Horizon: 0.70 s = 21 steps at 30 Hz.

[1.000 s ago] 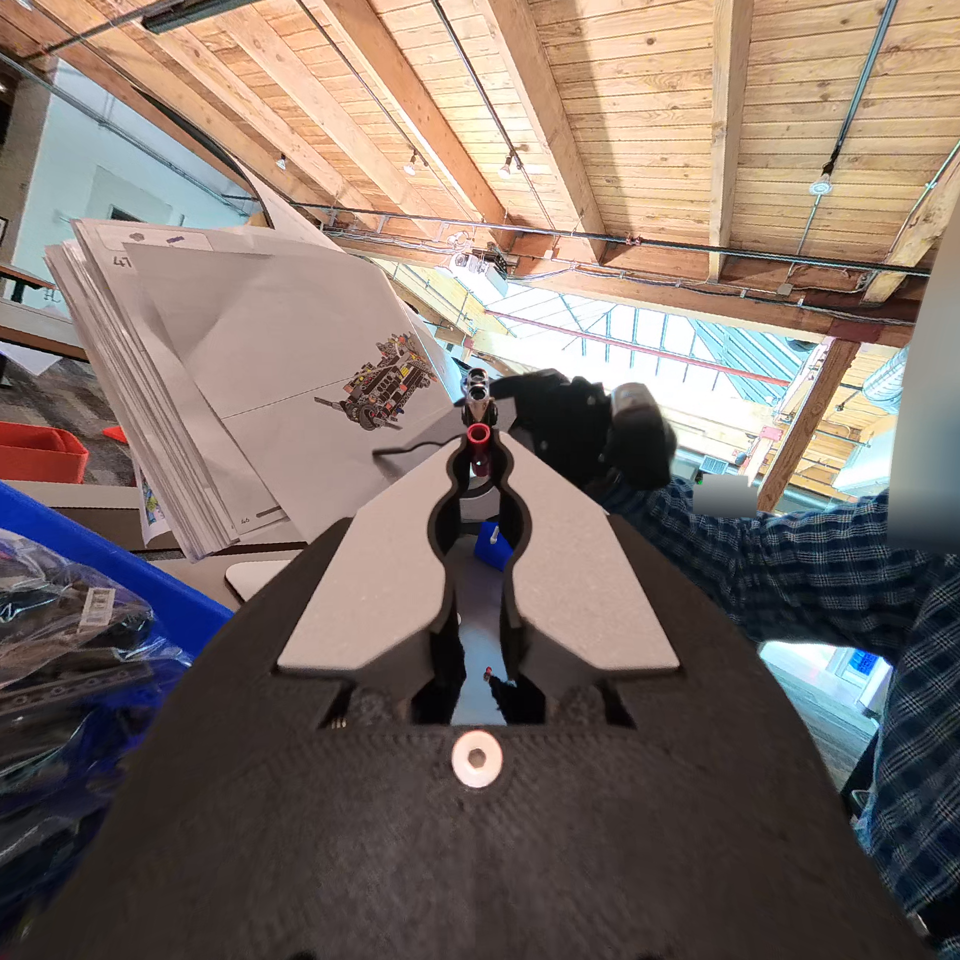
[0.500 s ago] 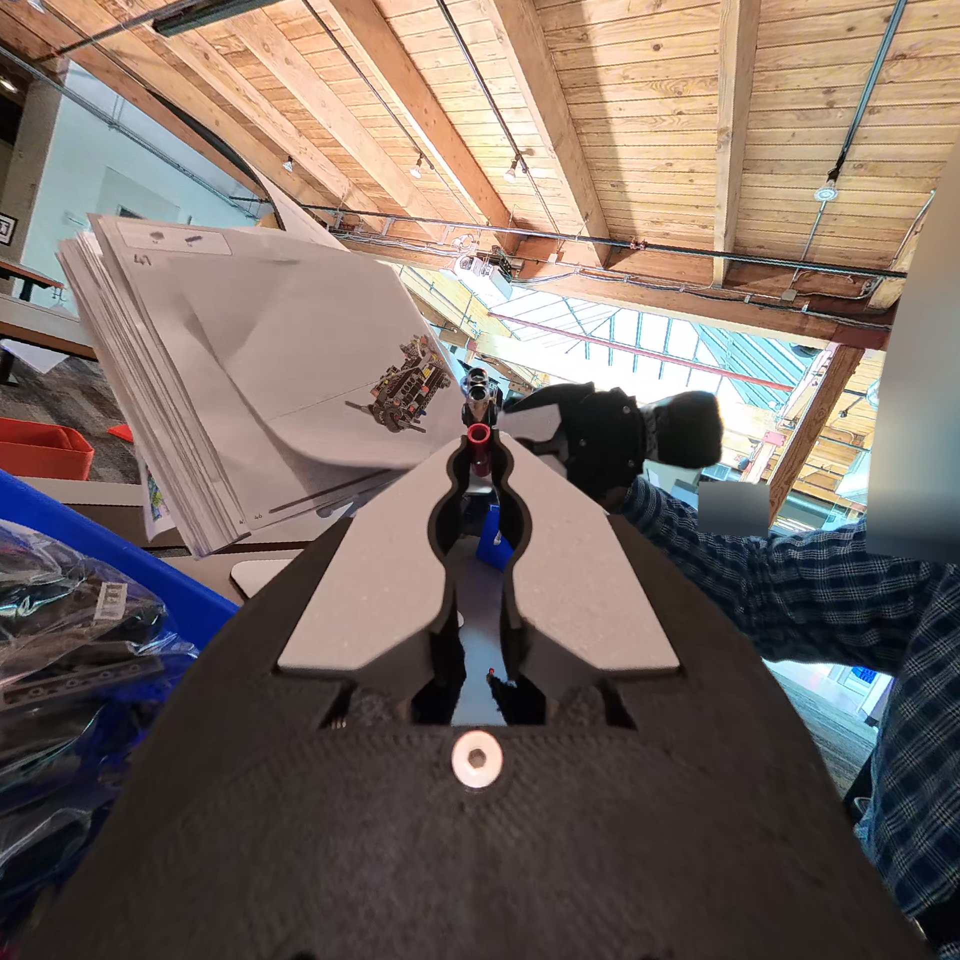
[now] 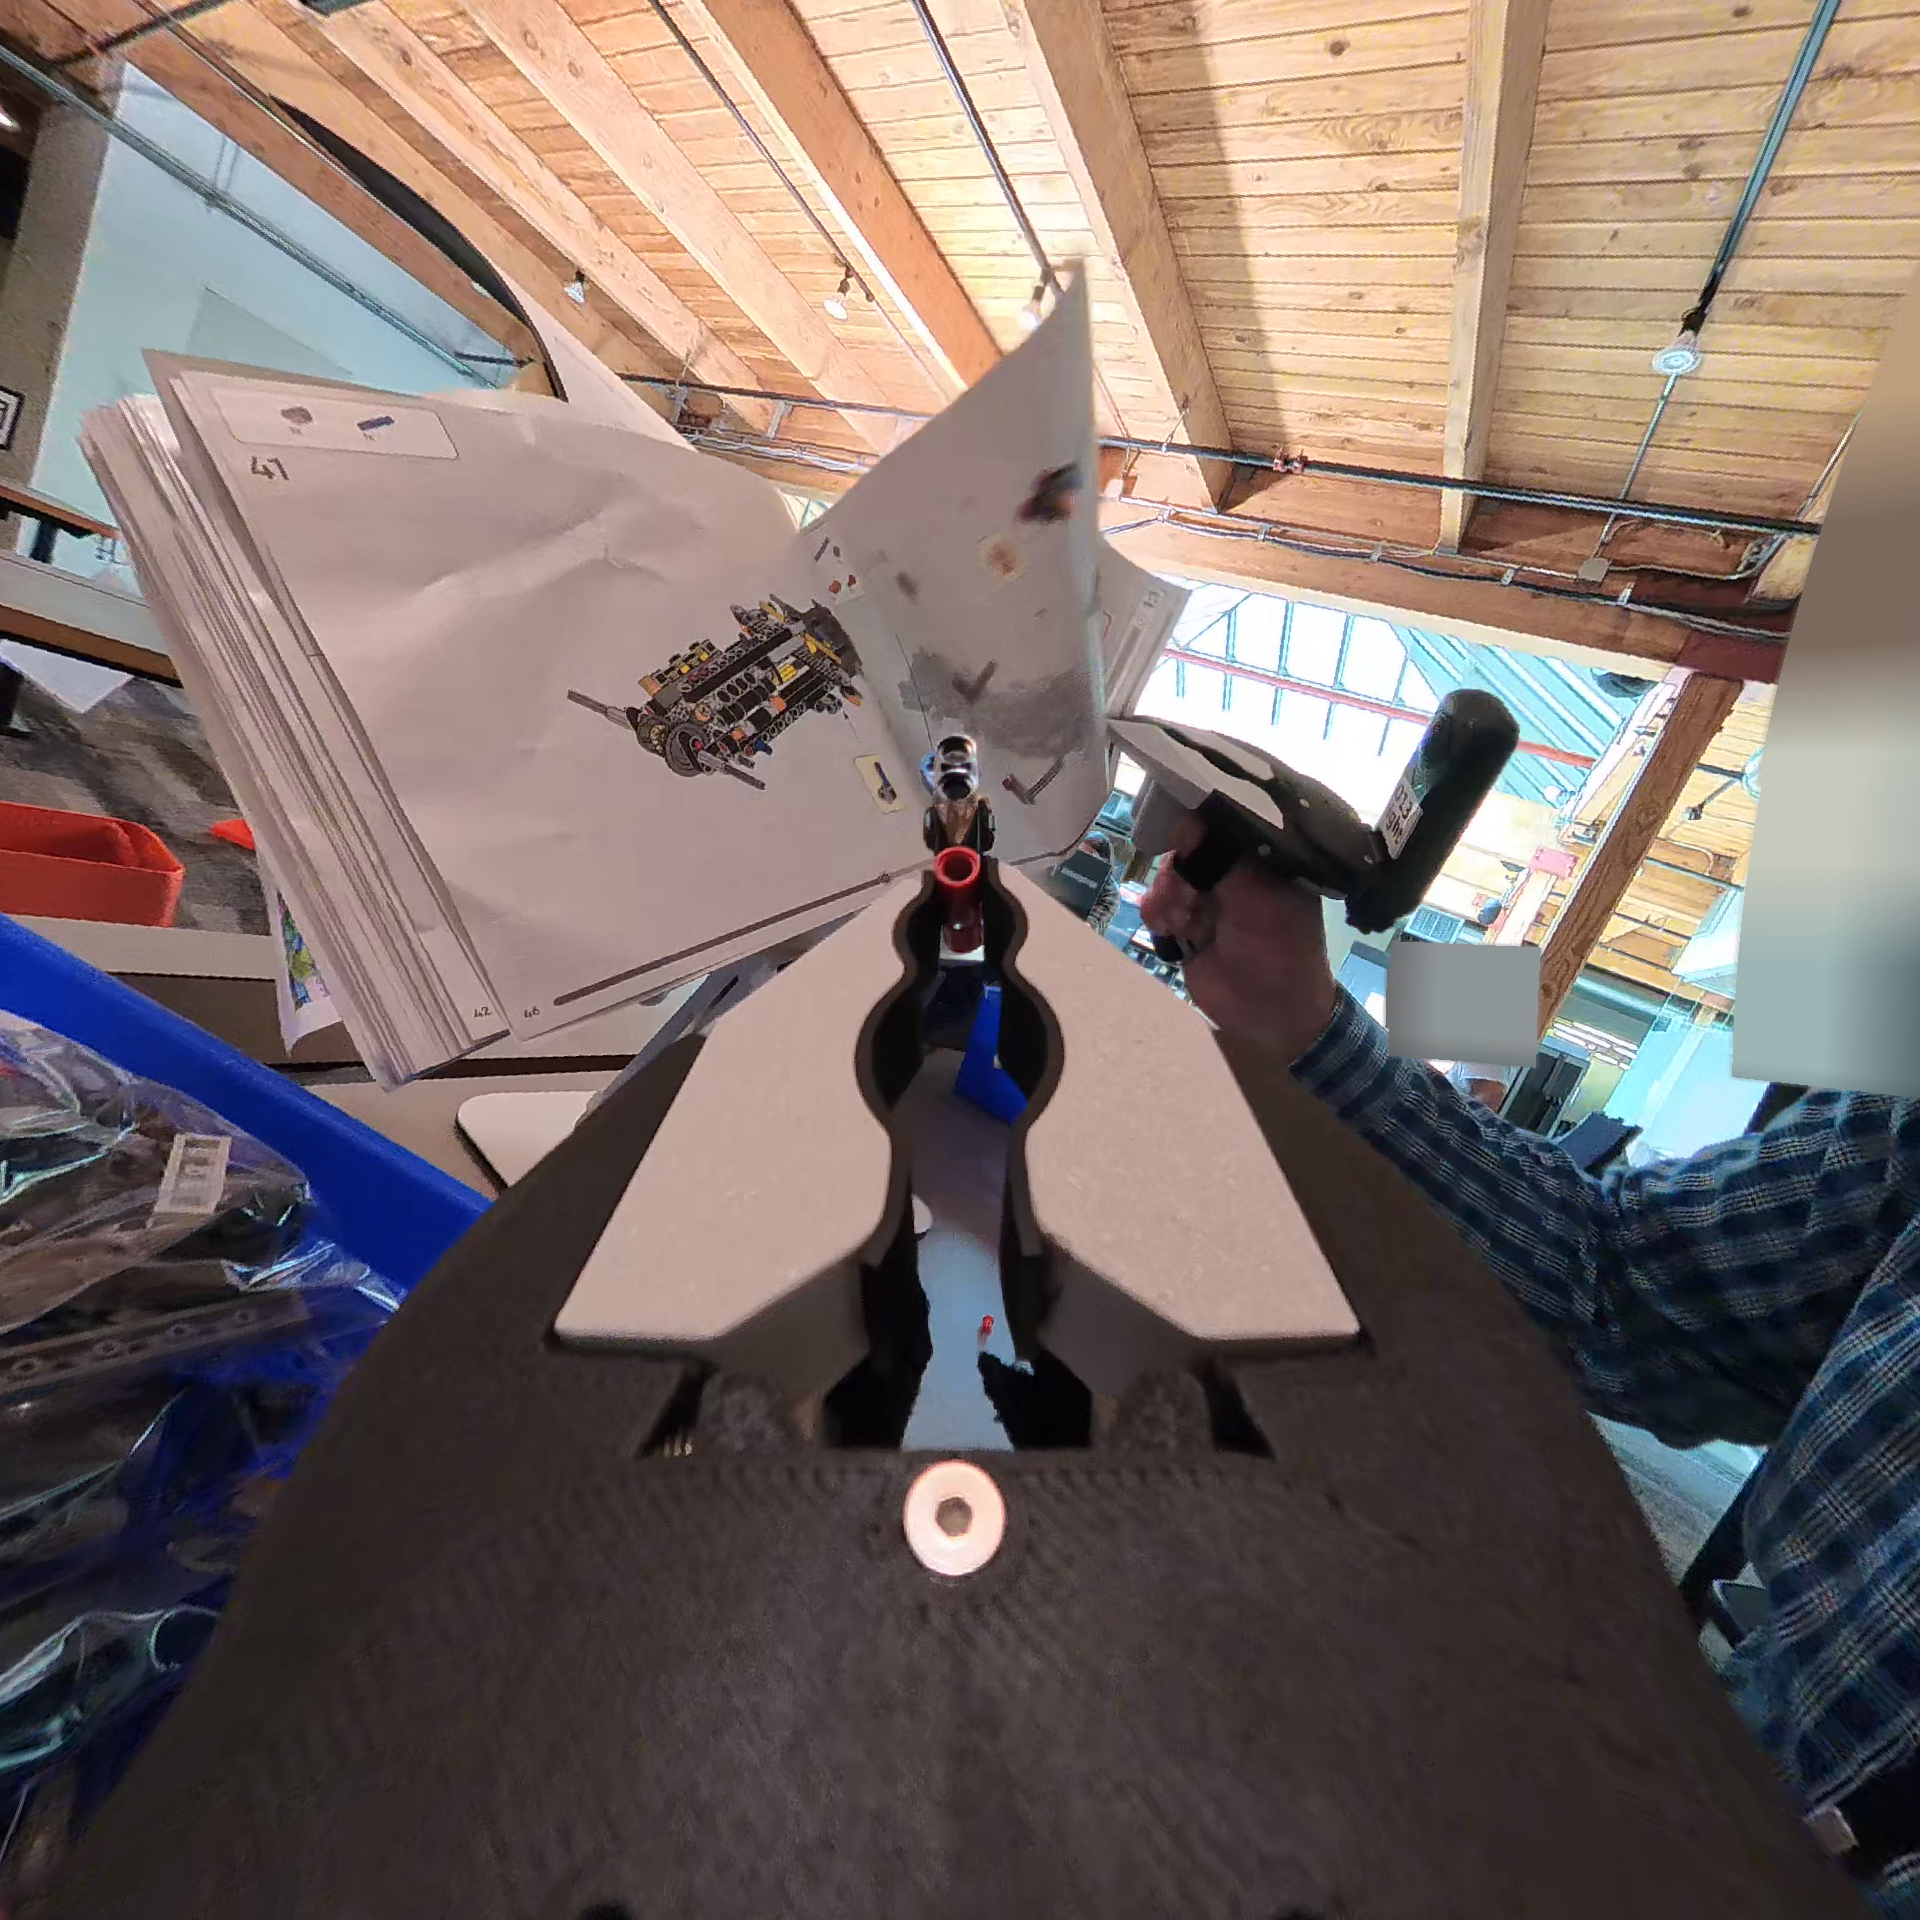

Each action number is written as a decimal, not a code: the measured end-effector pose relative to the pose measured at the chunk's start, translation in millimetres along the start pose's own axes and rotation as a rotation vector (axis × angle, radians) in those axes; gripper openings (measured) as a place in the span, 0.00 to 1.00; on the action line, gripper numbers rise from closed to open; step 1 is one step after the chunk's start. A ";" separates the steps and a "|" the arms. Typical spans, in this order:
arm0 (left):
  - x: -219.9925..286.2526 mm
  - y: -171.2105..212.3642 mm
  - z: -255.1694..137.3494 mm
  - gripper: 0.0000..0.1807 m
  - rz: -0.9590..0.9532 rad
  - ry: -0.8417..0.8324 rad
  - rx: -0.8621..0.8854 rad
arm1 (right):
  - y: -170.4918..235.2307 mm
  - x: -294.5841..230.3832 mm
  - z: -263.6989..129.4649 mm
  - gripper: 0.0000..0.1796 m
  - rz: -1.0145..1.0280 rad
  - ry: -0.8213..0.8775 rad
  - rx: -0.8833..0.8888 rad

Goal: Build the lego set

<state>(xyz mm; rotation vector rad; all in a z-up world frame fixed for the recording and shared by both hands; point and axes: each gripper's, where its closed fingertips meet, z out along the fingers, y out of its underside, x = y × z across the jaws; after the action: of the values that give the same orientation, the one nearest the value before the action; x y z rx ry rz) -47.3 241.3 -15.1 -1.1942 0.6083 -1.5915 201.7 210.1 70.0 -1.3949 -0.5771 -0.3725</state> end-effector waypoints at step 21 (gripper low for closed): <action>-4.8 23.1 12.3 0.03 0.013 -0.017 -0.063 | 122.6 49.3 -38.4 0.00 0.342 0.085 -0.265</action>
<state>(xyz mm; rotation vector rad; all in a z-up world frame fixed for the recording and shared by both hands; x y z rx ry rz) -26.5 239.4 -31.6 -1.2469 0.6583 -1.5599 317.2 195.2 -3.3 -1.6908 -0.2161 -0.2350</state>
